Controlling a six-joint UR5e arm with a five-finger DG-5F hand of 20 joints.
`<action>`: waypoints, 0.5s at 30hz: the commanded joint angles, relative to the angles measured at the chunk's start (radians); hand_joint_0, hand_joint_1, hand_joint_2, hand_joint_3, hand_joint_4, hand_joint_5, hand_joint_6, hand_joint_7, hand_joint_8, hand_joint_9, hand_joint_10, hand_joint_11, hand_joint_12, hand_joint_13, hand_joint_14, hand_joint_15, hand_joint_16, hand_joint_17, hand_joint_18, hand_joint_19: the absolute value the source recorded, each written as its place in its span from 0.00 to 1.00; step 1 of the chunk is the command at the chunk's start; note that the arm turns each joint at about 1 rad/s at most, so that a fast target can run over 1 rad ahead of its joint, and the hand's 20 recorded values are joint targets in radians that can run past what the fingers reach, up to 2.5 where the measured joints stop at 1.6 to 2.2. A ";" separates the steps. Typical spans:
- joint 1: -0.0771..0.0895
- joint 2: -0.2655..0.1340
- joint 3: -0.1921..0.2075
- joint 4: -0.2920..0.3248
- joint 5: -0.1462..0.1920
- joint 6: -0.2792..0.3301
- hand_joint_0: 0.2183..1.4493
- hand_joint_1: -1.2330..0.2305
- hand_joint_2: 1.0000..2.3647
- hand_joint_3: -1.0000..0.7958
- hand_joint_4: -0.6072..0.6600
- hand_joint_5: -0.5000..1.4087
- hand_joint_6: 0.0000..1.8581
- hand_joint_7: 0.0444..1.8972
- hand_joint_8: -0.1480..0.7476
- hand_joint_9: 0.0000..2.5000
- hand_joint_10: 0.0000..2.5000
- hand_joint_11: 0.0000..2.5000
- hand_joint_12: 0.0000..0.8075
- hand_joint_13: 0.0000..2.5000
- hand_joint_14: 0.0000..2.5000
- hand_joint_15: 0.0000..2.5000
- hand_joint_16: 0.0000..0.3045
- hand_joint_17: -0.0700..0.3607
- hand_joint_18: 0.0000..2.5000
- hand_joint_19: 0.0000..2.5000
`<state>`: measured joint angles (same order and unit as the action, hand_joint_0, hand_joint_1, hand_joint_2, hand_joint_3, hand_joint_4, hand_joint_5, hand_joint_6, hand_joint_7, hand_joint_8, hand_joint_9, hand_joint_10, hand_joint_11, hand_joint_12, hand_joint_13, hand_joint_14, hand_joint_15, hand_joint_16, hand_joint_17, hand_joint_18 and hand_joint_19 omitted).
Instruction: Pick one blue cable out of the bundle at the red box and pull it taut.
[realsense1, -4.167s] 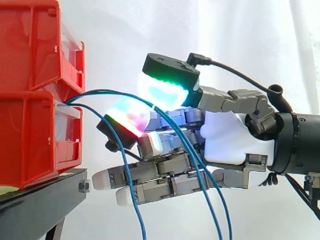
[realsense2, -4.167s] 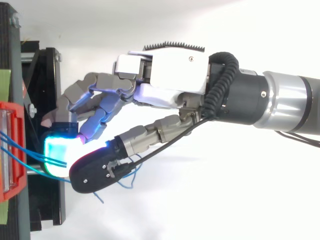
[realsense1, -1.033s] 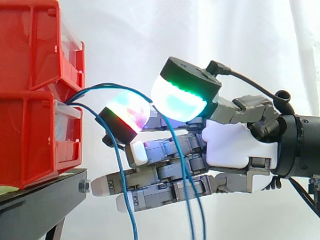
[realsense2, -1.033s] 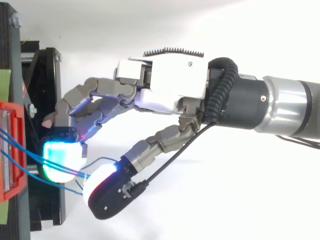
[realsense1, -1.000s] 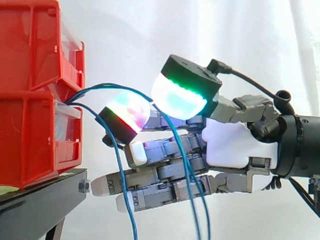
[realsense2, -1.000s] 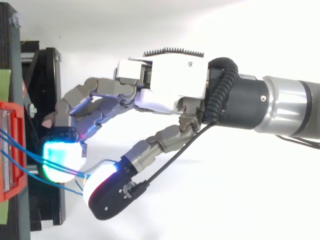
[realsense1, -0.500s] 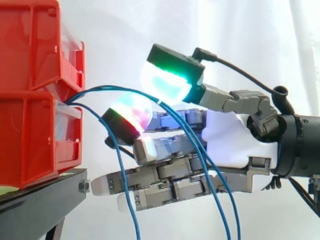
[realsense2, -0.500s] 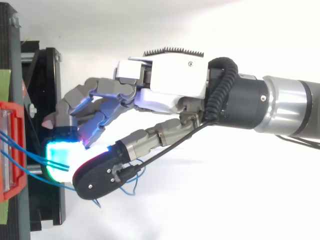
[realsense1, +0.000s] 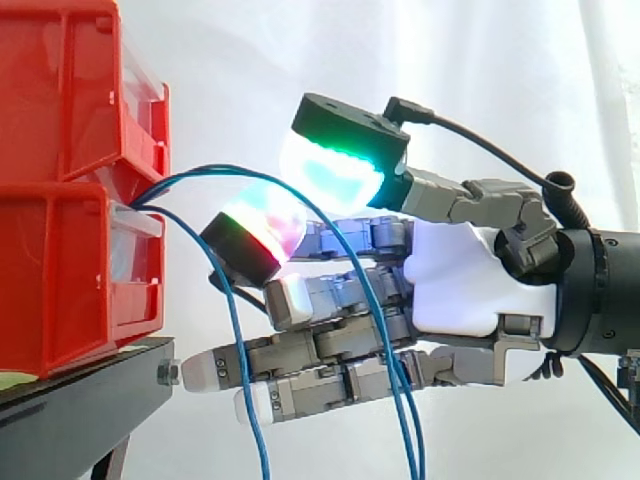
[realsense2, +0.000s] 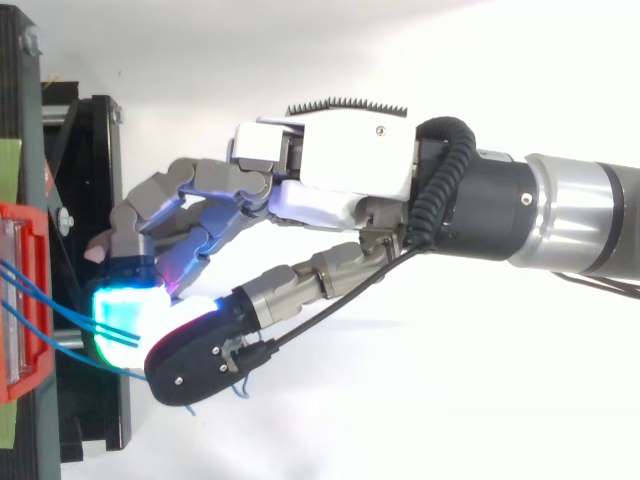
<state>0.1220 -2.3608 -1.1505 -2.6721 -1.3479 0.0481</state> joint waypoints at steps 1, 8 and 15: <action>-0.001 0.000 0.000 0.000 0.001 0.001 0.43 0.28 0.01 0.40 0.36 0.16 0.51 0.53 0.58 0.35 0.00 0.38 0.46 0.16 0.00 0.05 0.18 0.44 0.19 0.04; 0.001 0.000 0.000 0.000 0.001 0.001 0.35 0.28 0.00 0.28 0.57 0.16 0.49 0.40 0.57 0.34 0.01 0.37 0.46 0.15 0.00 0.05 0.18 0.45 0.18 0.05; 0.001 0.000 0.000 0.000 0.000 0.001 0.23 0.41 0.00 0.28 0.60 0.18 0.46 0.43 0.62 0.35 0.00 0.36 0.50 0.14 0.00 0.06 0.20 0.48 0.18 0.06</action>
<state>0.1224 -2.3608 -1.1505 -2.6722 -1.3480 0.0491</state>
